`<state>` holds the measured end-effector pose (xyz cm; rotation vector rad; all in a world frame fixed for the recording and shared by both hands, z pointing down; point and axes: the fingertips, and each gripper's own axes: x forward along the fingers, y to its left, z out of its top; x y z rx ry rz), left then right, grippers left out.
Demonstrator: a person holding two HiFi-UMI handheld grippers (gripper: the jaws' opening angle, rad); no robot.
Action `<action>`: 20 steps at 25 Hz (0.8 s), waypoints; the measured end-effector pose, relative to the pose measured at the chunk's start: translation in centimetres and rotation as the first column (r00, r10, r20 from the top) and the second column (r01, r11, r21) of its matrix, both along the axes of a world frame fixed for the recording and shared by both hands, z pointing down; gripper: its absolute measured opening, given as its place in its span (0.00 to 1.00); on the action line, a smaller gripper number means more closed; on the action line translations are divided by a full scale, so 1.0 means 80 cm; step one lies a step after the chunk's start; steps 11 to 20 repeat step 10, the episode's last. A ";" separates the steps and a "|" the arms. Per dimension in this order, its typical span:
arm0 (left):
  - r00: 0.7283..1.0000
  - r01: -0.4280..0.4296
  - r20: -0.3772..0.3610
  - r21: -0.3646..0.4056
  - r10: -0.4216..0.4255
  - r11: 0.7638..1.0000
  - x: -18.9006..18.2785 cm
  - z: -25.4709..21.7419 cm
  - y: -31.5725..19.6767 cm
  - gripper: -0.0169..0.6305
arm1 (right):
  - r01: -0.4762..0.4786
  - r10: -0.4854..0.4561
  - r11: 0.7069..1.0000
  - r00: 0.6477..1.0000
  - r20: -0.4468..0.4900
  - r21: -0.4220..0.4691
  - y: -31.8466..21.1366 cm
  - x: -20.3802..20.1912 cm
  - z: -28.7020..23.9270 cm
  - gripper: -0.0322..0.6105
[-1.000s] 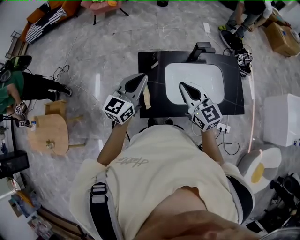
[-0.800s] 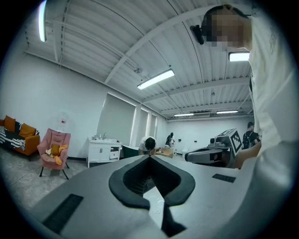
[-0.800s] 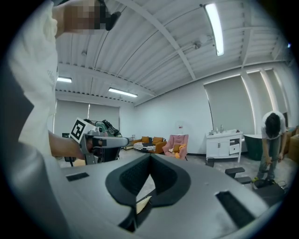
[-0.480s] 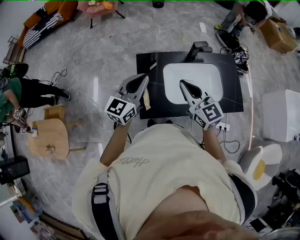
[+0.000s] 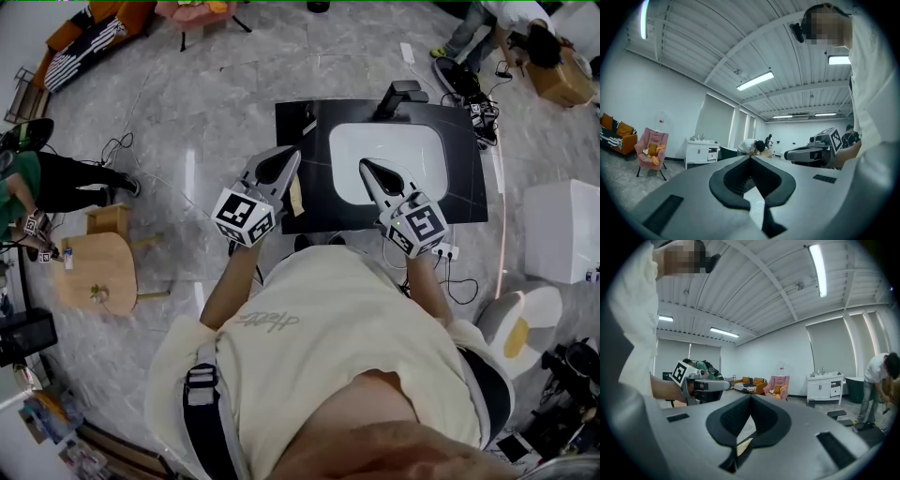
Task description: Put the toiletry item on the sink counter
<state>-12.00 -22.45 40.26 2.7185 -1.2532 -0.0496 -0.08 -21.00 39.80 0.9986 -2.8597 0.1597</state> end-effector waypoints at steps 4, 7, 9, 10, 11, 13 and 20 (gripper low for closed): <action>1.000 -0.003 -0.011 -0.007 0.003 1.000 -0.006 0.006 -0.003 0.03 | -0.009 0.009 1.000 1.000 -0.004 -0.001 -0.001 -0.004 0.004 0.04; 1.000 -0.006 -0.024 -0.010 0.006 1.000 -0.009 0.010 -0.009 0.03 | -0.046 0.046 0.999 0.999 0.003 0.007 -0.007 0.000 0.007 0.04; 1.000 -0.008 -0.028 -0.011 0.008 1.000 -0.011 0.013 -0.012 0.03 | -0.073 0.073 0.997 0.997 0.010 0.015 -0.012 0.003 0.007 0.04; 1.000 -0.009 -0.029 -0.012 0.009 1.000 -0.012 0.013 -0.013 0.03 | -0.085 0.085 0.996 0.996 0.014 0.018 -0.014 0.005 0.007 0.04; 1.000 -0.009 -0.029 -0.012 0.009 1.000 -0.012 0.013 -0.013 0.03 | -0.085 0.085 0.996 0.996 0.014 0.018 -0.014 0.005 0.007 0.04; 1.000 -0.009 -0.029 -0.012 0.009 1.000 -0.012 0.013 -0.013 0.03 | -0.085 0.085 0.996 0.996 0.014 0.018 -0.014 0.005 0.007 0.04; 1.000 -0.009 -0.029 -0.012 0.009 1.000 -0.012 0.013 -0.013 0.03 | -0.085 0.085 0.996 0.996 0.014 0.018 -0.014 0.005 0.007 0.04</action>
